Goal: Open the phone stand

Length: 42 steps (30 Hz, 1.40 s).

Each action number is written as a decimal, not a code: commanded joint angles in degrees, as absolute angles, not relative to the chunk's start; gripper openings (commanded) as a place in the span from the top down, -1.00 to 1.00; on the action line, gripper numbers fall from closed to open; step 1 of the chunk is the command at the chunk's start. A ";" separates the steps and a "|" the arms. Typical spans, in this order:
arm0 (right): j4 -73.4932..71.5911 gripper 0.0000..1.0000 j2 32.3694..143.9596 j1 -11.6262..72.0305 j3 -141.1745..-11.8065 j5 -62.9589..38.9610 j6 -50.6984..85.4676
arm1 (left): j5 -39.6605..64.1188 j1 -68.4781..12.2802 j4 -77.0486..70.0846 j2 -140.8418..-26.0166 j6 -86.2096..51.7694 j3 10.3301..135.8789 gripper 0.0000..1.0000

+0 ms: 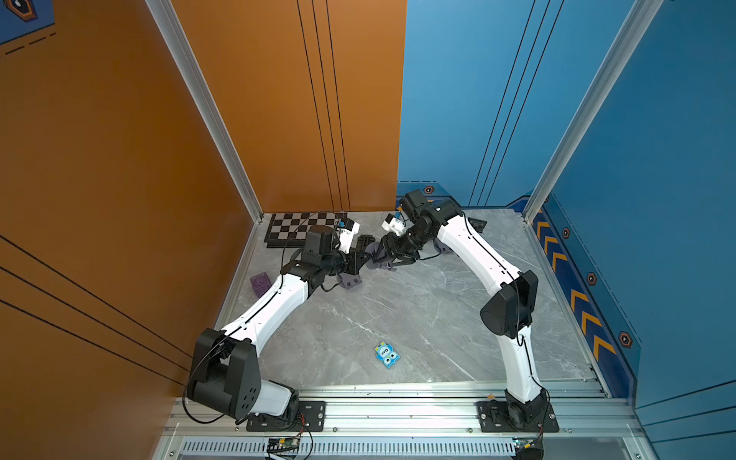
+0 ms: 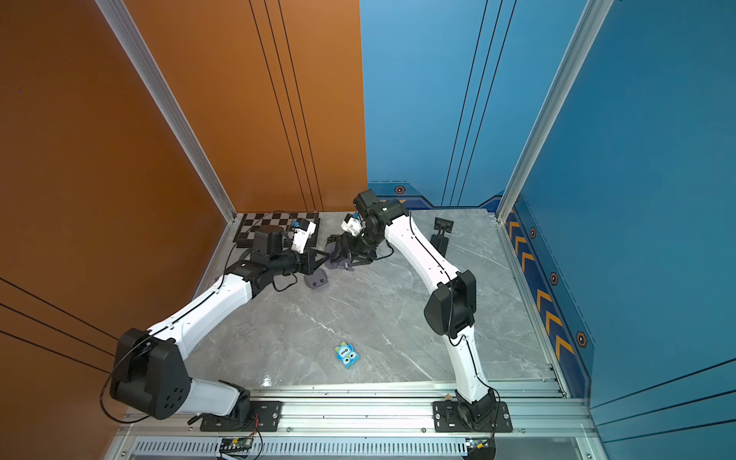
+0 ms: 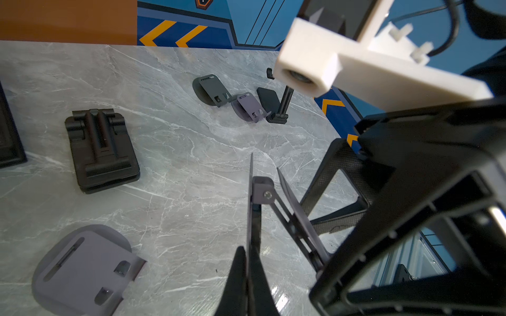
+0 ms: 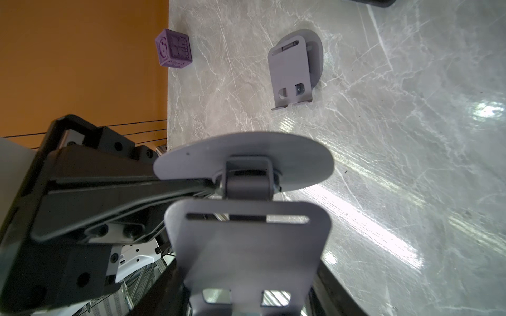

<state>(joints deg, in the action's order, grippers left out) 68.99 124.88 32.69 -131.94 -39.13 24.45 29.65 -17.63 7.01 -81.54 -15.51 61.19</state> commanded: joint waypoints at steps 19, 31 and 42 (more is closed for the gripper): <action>61.08 -0.59 128.34 31.14 -133.19 -38.42 30.51 | 29.18 -17.49 9.46 -77.87 -17.84 60.75 1.00; 59.41 0.09 129.38 31.03 -132.51 -39.99 31.81 | 28.36 -17.31 9.22 -78.10 -17.76 60.82 1.00; 60.03 0.36 123.87 30.83 -130.90 -32.26 30.10 | 23.36 -16.28 9.31 -80.35 -21.45 60.60 1.00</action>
<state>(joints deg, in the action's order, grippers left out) 58.67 127.55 31.62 -131.81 -39.16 31.77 26.83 -17.63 11.11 -79.96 -19.16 60.84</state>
